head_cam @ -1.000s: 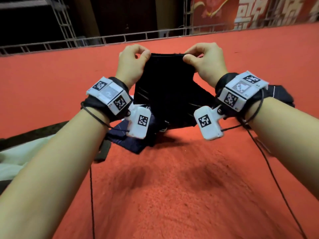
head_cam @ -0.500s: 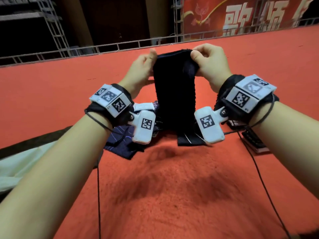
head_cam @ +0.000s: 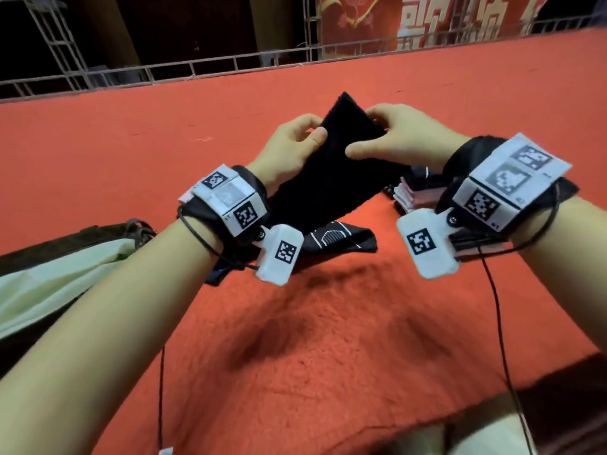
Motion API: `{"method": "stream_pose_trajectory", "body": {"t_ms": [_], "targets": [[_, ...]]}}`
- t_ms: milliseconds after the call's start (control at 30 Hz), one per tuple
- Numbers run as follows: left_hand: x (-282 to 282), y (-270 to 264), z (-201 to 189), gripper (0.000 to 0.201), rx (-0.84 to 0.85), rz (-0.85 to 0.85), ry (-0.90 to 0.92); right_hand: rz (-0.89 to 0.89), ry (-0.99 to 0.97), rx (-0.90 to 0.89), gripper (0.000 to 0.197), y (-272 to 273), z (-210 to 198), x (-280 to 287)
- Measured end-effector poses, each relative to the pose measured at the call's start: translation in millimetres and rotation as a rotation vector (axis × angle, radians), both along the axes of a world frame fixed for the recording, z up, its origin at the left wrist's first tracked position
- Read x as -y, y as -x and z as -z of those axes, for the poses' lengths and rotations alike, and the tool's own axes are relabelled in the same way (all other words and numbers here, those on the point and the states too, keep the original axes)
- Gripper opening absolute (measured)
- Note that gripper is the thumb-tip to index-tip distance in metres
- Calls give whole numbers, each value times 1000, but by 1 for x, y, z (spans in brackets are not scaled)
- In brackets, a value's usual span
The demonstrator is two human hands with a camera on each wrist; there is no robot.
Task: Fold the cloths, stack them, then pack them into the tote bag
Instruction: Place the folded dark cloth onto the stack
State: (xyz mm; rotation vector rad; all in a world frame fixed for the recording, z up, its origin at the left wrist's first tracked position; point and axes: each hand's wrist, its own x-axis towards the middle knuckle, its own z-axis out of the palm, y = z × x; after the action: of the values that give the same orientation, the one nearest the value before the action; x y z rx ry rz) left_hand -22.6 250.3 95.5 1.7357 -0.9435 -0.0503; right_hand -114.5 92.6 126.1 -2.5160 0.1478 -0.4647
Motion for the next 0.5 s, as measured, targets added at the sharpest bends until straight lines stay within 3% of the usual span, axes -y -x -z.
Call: {"method": "stream_pose_trajectory", "body": {"t_ms": [167, 333, 500], "targets": [[4, 7, -1, 20, -1, -6, -40, -44, -120, 210, 17, 6, 12, 3], [-8, 6, 32, 11, -262, 159, -104, -43, -224, 312, 22, 14, 22, 6], [-37, -2, 75, 16, -380, 194, -370, 72, -359, 339, 30, 25, 41, 19]]}}
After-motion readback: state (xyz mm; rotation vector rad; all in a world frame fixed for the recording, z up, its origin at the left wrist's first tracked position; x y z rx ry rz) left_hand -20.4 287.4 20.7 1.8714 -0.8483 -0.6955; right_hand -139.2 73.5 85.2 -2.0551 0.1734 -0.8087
